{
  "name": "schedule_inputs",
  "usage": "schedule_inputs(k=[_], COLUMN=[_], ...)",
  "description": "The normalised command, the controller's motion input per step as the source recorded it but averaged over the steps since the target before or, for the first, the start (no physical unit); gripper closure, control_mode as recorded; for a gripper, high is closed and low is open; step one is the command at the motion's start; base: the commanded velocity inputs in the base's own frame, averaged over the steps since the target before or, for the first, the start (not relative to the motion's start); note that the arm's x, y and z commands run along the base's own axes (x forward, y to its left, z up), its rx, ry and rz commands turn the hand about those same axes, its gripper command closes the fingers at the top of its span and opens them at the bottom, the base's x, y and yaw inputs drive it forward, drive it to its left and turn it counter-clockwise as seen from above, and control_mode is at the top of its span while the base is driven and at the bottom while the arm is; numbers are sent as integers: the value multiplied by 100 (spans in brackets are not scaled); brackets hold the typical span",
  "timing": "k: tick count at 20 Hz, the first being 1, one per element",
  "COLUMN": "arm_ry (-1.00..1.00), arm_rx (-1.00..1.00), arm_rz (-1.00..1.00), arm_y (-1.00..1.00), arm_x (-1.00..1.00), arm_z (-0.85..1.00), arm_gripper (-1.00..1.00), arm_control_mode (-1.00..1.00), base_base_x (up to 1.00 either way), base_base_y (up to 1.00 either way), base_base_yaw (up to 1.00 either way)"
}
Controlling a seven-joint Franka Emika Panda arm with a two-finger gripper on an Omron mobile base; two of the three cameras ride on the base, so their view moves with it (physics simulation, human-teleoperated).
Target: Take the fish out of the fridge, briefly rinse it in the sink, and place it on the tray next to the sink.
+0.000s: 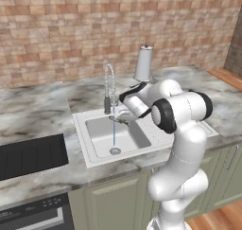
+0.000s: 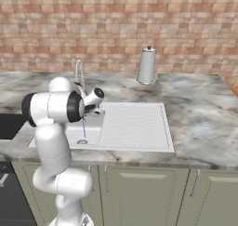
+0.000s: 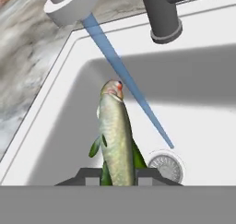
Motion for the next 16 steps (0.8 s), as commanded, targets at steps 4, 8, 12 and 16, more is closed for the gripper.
schedule_inputs(k=[4, 8, 12, 16], arm_ry=[0, 0, 2, 0], arm_rx=[0, 0, 0, 0], arm_rz=[0, -3, -10, -16], arm_y=[0, 0, -1, -4], arm_x=[13, 59, 64, 44], arm_z=[0, 0, -3, 0], arm_gripper=[100, 100, 100, 100], arm_control_mode=[-100, -100, -100, -100], base_base_x=[0, 0, 0, 0], base_base_y=[0, 0, 0, 0], base_base_yaw=[0, 0, 0, 0])
